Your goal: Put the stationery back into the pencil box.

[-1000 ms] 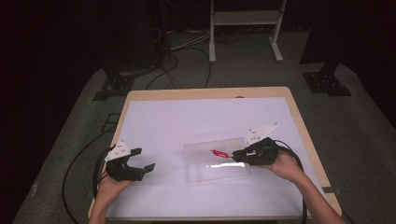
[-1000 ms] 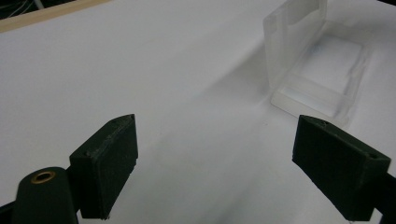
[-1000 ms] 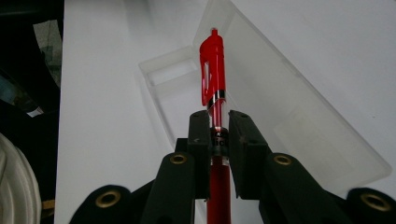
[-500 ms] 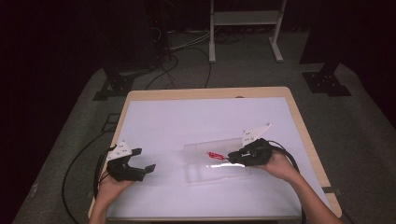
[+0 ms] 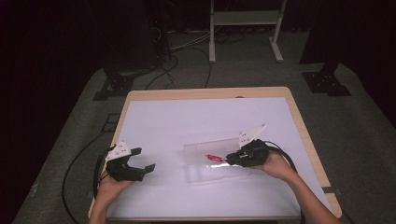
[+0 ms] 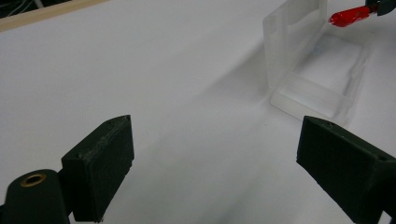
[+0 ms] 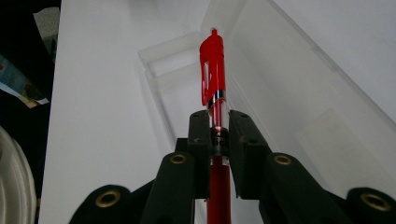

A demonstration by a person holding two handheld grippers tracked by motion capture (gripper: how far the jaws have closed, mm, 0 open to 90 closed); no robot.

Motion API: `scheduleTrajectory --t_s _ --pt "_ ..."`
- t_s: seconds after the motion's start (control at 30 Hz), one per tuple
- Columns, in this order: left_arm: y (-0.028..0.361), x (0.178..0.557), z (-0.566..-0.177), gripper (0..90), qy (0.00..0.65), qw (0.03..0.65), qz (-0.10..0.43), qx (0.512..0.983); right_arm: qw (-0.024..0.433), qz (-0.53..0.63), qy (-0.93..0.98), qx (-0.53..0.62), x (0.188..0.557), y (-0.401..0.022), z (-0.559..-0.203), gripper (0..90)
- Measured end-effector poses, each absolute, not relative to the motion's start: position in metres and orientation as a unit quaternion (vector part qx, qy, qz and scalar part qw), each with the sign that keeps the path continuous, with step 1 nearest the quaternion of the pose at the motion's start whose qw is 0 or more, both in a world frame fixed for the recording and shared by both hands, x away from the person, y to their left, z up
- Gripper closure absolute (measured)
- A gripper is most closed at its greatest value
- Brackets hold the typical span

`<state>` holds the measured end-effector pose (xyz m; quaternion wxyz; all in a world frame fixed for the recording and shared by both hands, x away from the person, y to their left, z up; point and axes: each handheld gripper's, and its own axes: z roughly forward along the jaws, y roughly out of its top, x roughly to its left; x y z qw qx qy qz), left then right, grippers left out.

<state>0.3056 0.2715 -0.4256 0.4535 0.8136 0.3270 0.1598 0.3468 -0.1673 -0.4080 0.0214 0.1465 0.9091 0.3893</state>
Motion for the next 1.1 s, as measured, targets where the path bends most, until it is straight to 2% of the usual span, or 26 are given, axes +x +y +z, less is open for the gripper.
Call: scheduleTrajectory --t_s 1.1 --pt "0.270 0.305 -0.426 10.5 0.325 0.453 0.161 0.815 -0.004 0.365 0.918 0.154 0.355 -0.165 -0.433 78.7"
